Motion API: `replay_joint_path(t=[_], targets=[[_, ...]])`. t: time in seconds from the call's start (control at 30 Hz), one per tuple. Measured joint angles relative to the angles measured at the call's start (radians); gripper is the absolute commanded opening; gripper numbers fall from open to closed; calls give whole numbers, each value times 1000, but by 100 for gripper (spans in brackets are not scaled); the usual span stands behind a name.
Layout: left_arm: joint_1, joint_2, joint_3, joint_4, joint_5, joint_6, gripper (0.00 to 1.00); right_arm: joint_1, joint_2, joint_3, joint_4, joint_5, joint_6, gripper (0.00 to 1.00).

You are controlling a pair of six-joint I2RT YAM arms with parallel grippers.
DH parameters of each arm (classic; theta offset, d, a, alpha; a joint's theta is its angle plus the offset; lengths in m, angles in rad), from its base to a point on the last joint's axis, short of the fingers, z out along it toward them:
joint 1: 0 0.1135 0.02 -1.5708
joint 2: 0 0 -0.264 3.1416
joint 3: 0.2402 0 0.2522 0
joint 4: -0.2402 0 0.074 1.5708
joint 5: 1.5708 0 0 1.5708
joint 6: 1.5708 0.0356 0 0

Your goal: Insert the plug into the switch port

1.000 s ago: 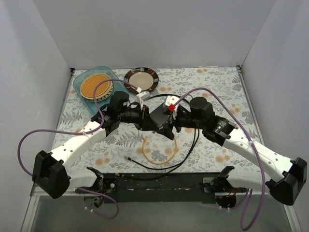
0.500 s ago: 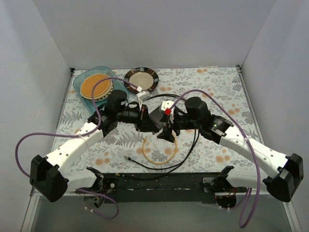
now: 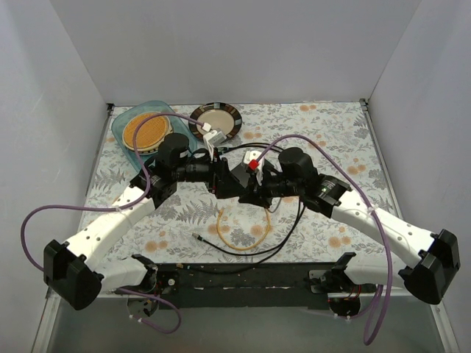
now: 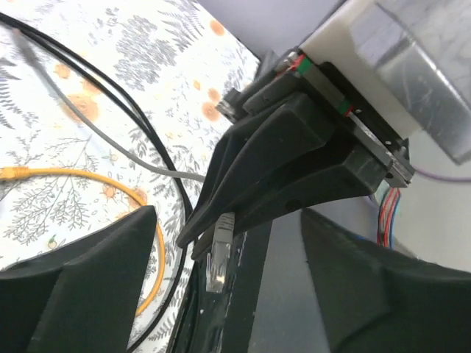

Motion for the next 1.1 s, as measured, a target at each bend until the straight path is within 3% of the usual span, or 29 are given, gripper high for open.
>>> replay_joint_path(t=[0.07, 0.37, 0.5, 0.67, 0.9, 1.1], targets=[[-5, -21, 3, 3, -63, -7, 98, 1, -20, 0, 8, 34, 13, 1], [3, -248, -32, 44, -462, -45, 98, 1, -332, 53, 36, 281, 45, 1], [13, -286, -48, 74, -529, -51, 98, 1, -481, 114, 90, 422, 41, 1], [13, -204, -54, 81, -535, -57, 98, 1, -604, 164, 151, 598, 5, 1], [14, -143, -82, 66, -535, -66, 98, 1, -480, 193, 107, 674, -38, 1], [14, -146, -84, 81, -527, -78, 98, 1, -252, -76, 74, 582, -34, 1]])
